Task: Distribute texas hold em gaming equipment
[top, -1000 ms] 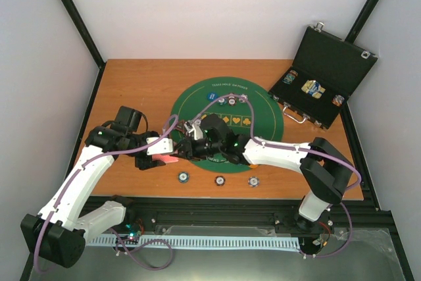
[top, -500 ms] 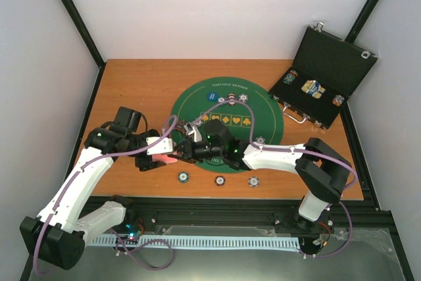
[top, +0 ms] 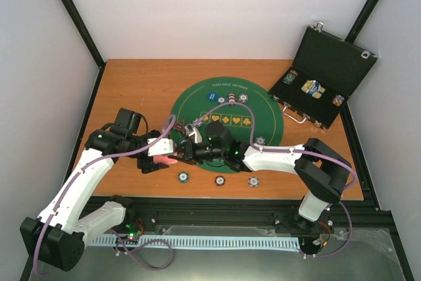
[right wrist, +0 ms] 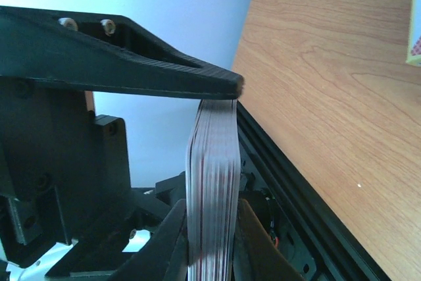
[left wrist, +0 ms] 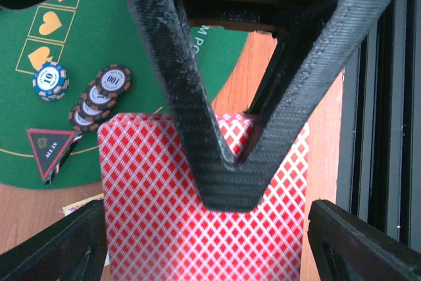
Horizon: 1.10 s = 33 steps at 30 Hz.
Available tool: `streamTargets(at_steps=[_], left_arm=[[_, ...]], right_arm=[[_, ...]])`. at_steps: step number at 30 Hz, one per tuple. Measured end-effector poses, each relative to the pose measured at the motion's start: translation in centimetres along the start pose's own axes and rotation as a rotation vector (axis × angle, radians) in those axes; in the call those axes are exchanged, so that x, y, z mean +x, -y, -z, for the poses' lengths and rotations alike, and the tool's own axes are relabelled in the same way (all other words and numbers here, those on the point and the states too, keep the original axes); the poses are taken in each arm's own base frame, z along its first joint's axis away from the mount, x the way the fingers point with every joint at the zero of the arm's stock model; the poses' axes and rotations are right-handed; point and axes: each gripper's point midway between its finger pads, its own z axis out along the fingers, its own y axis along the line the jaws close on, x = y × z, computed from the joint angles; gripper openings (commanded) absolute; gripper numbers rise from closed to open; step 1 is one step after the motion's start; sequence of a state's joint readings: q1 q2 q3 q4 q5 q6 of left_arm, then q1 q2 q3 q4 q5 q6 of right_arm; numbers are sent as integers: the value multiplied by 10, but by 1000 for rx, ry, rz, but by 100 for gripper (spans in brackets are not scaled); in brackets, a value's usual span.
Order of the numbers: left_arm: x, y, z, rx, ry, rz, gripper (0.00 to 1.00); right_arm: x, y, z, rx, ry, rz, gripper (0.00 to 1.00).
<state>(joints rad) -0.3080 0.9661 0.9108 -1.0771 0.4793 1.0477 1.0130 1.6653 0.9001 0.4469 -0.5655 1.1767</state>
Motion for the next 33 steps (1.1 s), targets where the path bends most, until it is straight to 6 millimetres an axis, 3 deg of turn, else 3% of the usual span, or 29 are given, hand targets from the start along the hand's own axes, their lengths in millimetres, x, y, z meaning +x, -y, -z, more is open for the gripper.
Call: streamTargets(at_steps=[13, 19, 23, 33], left_arm=[[-1, 12, -4, 72, 21, 21, 73], [-4, 18, -2, 83, 47, 1, 82], [-7, 25, 4, 55, 85, -15, 96], [-7, 24, -2, 77, 88, 7, 90]], right_arm=[[10, 1, 4, -19, -18, 9, 3], [13, -4, 9, -36, -21, 15, 3], [14, -13, 13, -63, -26, 31, 3], [15, -22, 16, -81, -24, 48, 3]])
